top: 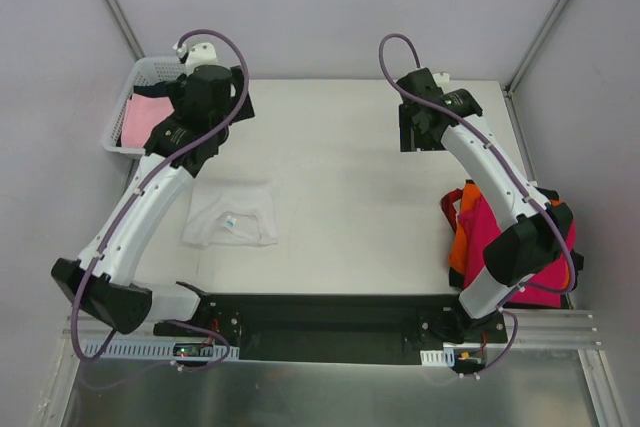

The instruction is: Fold and stack the t-shirts

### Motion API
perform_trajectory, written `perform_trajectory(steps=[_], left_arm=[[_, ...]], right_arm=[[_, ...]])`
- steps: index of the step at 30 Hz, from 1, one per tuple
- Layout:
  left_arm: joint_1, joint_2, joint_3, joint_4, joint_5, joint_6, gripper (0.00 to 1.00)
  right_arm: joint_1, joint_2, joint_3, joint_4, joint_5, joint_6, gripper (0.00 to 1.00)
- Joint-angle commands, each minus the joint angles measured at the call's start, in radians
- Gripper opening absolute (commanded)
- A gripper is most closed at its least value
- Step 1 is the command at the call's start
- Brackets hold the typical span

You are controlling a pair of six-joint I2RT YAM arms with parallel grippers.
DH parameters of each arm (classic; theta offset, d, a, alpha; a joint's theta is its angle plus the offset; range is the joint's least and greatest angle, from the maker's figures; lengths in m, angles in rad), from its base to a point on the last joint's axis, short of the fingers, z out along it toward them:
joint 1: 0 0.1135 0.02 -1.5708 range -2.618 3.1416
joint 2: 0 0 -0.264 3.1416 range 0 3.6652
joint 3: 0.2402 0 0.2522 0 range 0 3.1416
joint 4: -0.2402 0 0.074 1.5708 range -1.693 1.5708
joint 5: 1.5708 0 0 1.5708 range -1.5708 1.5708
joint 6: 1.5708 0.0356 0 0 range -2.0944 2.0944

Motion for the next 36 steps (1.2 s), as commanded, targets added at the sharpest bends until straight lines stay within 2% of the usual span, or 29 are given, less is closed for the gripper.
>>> perform_trajectory(steps=[1,4,7,10,13,22,23,24,26,27,30,33,35,36], left_arm=[[-0.006,0.074,0.066,-0.129,0.258,-0.19,0.93],[-0.007,0.113,0.048,-0.164,0.326,-0.244,0.89],[-0.019,0.143,0.028,-0.216,0.319,-0.253,0.85],[-0.077,0.185,0.038,-0.326,0.179,-0.255,0.85],[-0.122,0.266,0.084,-0.426,0.113,-0.256,0.86],[-0.217,0.338,0.147,-0.442,0.236,-0.272,0.84],[-0.22,0.338,0.144,-0.443,0.234,-0.267,0.84],[-0.223,0.338,0.141,-0.442,0.234,-0.269,0.84],[-0.223,0.331,0.126,-0.443,0.243,-0.276,0.84],[-0.225,0.328,0.123,-0.443,0.246,-0.281,0.84],[-0.225,0.326,0.123,-0.442,0.277,-0.279,0.73],[-0.226,0.347,0.149,-0.443,0.325,-0.266,0.37],[-0.226,0.366,0.167,-0.445,0.342,-0.259,0.21],[-0.228,0.371,0.17,-0.445,0.354,-0.261,0.16]], right_arm=[[0.001,-0.033,0.022,0.007,-0.022,-0.006,0.96],[0.001,-0.032,0.023,-0.005,-0.003,-0.006,0.96],[0.001,-0.036,0.012,-0.036,0.046,0.002,0.96],[-0.014,-0.033,0.0,-0.11,0.129,0.046,0.96],[-0.072,-0.025,-0.012,-0.207,0.136,0.141,0.96],[-0.193,-0.152,-0.198,-0.272,0.135,0.27,0.98],[-0.21,-0.17,-0.216,-0.271,0.126,0.271,0.93],[-0.243,-0.225,-0.25,-0.267,0.098,0.272,0.62],[-0.27,-0.281,-0.284,-0.245,0.071,0.271,0.31],[-0.289,-0.324,-0.299,-0.241,0.067,0.271,0.01],[-0.295,-0.351,-0.293,-0.289,0.07,0.269,0.01],[-0.295,-0.39,-0.291,-0.335,0.093,0.278,0.01],[-0.295,-0.44,-0.331,-0.353,0.096,0.298,0.01],[-0.298,-0.46,-0.349,-0.366,0.093,0.309,0.01]])
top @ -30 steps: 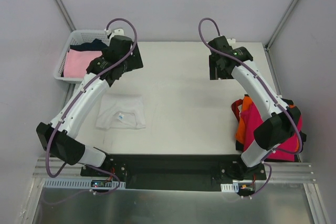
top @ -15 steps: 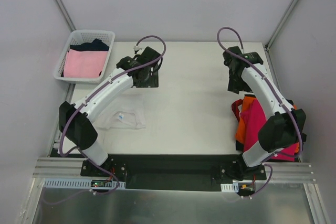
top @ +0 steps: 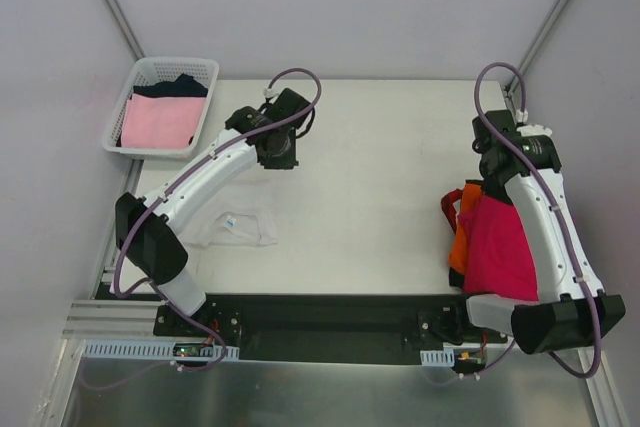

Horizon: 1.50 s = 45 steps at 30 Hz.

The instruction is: Fold and stack the t-shirts

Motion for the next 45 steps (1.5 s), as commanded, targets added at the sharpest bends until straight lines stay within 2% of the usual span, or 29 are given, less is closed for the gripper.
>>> perform_trajectory(steps=[1,2,8,15,20,32,38,45], left_arm=[[-0.006,0.028,0.061,-0.021,0.067,0.002,0.1],[-0.007,0.031,0.061,-0.021,0.073,0.002,0.0],[-0.012,0.025,0.047,-0.024,0.076,-0.007,0.0],[-0.012,-0.013,0.024,-0.032,0.029,-0.019,0.39],[-0.012,-0.044,-0.011,-0.035,0.01,-0.025,0.4],[-0.012,-0.064,-0.028,-0.062,-0.013,-0.033,0.39],[-0.014,-0.058,-0.014,-0.096,-0.03,-0.041,0.39],[-0.012,-0.024,0.026,-0.13,-0.027,-0.057,0.39]], right_arm=[[-0.005,-0.083,-0.069,-0.134,0.009,0.051,0.01],[-0.01,-0.12,-0.115,-0.137,-0.02,0.065,0.01],[-0.125,-0.194,-0.295,-0.102,-0.129,0.062,0.01],[-0.342,-0.151,-0.349,0.04,-0.218,-0.059,0.01],[-0.462,-0.062,-0.349,0.118,-0.324,-0.099,0.01],[-0.597,0.354,-0.26,0.205,-0.569,-0.147,0.01],[-0.62,0.543,-0.211,0.225,-0.714,-0.162,0.01],[-0.616,0.659,-0.194,0.267,-0.858,-0.197,0.01]])
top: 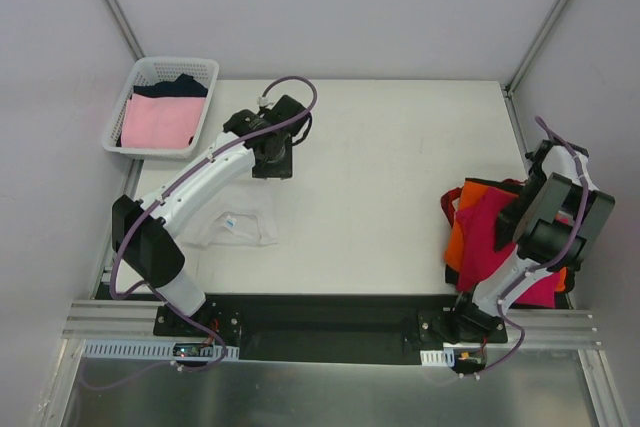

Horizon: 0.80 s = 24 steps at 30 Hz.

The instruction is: Fold and stack the t-shirts

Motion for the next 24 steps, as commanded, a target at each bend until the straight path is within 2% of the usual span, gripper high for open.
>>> perform_trajectory(steps=[1,14,20,24], left_arm=[[-0.012,0.0,0.056,-0.053,-0.023,-0.027,0.39],[-0.01,0.071,0.113,-0.064,0.013,-0.045,0.38],[-0.012,0.077,0.116,-0.07,0.017,-0.056,0.38],[-0.01,0.082,0.118,-0.073,0.025,-0.062,0.38]], right_arm=[[0.027,0.143,-0.035,0.294,-0.288,-0.003,0.01],[0.206,0.256,0.039,0.288,-0.363,-0.014,0.01],[0.303,0.273,0.05,0.302,-0.383,0.021,0.01],[0.363,0.317,0.114,0.301,-0.389,0.055,0.01]])
